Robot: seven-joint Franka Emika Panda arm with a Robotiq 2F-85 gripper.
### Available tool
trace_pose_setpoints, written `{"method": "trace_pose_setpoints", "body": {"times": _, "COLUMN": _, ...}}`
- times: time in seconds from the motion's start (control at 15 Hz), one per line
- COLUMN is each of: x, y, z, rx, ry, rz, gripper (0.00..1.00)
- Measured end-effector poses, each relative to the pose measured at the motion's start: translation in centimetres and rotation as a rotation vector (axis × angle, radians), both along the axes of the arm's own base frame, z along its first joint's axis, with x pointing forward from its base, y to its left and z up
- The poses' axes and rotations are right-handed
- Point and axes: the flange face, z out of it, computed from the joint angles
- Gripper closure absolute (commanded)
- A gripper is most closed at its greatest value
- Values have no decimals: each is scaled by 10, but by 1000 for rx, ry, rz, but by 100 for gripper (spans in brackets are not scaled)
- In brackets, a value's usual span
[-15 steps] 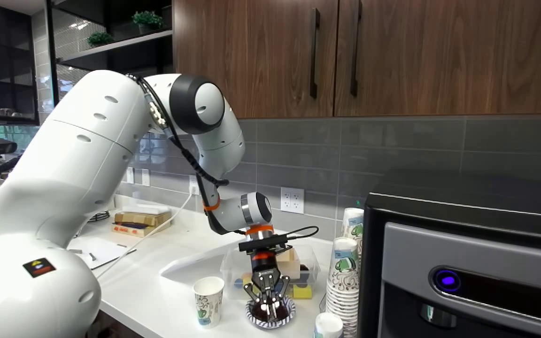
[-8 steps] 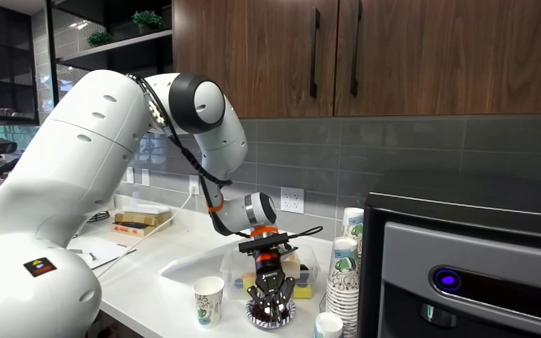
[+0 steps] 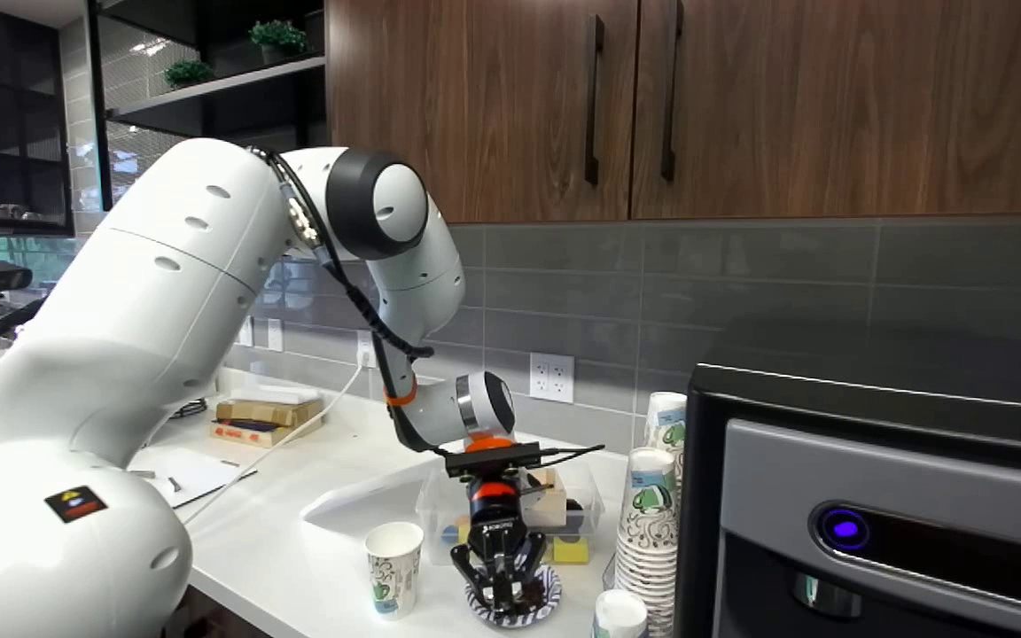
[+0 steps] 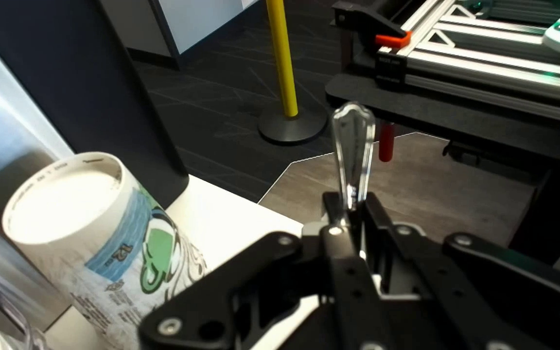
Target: Use the spoon to stir in the bowl
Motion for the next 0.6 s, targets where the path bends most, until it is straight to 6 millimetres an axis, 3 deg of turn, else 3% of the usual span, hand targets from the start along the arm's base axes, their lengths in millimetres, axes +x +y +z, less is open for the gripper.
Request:
{"method": "trace_pose_setpoints", "body": {"times": 0.4, "x": 12, "y": 28, "z": -6, "rx": 150, "ry": -31, "rz": 112, "gripper": 97}}
{"method": "trace_pose_setpoints", "body": {"times": 0.6, "x": 24, "y": 32, "z": -5, "rx": 201, "ry": -110, "rz": 140, "gripper": 97}}
